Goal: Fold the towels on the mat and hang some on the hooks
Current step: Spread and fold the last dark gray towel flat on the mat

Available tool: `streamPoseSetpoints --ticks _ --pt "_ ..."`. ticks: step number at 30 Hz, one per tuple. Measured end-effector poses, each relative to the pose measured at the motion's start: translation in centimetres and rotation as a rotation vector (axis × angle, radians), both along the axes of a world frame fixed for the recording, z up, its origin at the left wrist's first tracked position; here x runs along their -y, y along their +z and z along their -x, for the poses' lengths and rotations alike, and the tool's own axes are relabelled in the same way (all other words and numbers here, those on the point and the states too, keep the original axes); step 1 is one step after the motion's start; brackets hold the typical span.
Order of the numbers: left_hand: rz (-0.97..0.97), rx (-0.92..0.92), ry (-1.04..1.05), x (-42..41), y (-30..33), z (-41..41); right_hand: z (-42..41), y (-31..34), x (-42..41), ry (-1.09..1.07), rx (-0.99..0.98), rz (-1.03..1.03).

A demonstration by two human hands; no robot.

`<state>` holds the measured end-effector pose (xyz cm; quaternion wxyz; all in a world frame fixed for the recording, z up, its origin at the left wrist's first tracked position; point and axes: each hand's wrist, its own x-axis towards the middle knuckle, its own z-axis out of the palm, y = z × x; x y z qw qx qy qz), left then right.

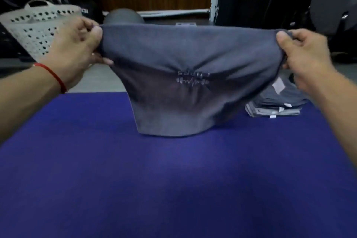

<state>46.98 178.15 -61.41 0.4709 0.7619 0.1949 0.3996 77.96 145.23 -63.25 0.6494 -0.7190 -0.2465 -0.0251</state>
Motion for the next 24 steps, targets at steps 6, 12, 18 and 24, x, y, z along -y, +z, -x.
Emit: streamPoseSetpoints --ticks 6,12,18,24 --pt "0.330 -0.400 -0.085 3.8 -16.9 8.8 6.4 -15.5 5.2 0.228 -0.334 0.162" --pt "0.495 -0.656 -0.113 8.4 -31.9 14.7 12.7 -28.2 11.5 0.323 -0.602 0.466" --pt "0.356 -0.752 -0.316 9.1 -32.0 18.8 13.3 -28.1 16.0 0.578 -0.386 0.819" --pt "-0.179 -0.948 -0.476 10.7 -33.4 22.1 15.7 -29.2 19.1 0.753 -0.236 1.092"
